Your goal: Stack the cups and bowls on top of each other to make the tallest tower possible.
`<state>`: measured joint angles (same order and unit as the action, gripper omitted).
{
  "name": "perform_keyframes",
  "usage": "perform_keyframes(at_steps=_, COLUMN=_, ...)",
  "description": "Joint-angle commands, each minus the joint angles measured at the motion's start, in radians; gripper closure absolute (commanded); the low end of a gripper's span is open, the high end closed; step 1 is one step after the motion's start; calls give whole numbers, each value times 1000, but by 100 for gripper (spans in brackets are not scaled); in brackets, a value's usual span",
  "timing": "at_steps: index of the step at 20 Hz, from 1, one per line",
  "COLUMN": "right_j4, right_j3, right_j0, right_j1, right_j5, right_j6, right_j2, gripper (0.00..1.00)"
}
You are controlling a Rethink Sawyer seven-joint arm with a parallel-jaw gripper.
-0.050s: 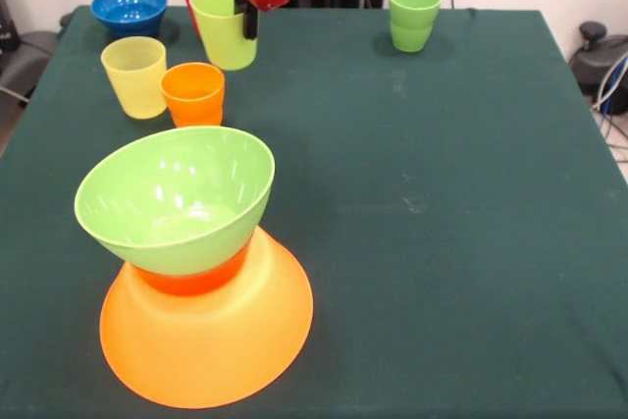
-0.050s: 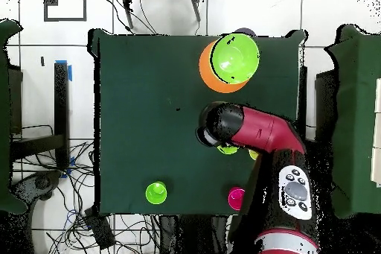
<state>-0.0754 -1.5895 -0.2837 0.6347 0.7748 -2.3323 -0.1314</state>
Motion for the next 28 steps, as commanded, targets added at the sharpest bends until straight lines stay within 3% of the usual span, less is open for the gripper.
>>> perform_keyframes(at_steps=1, right_j4=-30, right_j3=73, right_j0=12, right_j1=-2, right_j5=121, right_j6=52, right_j2=80, gripper=100)
perform_keyframes(at_steps=28, right_j4=-65, right_j3=153, right_j0=-17, right_j1=-69, right_j5=71, right_j6=85, right_j2=96, gripper=100)
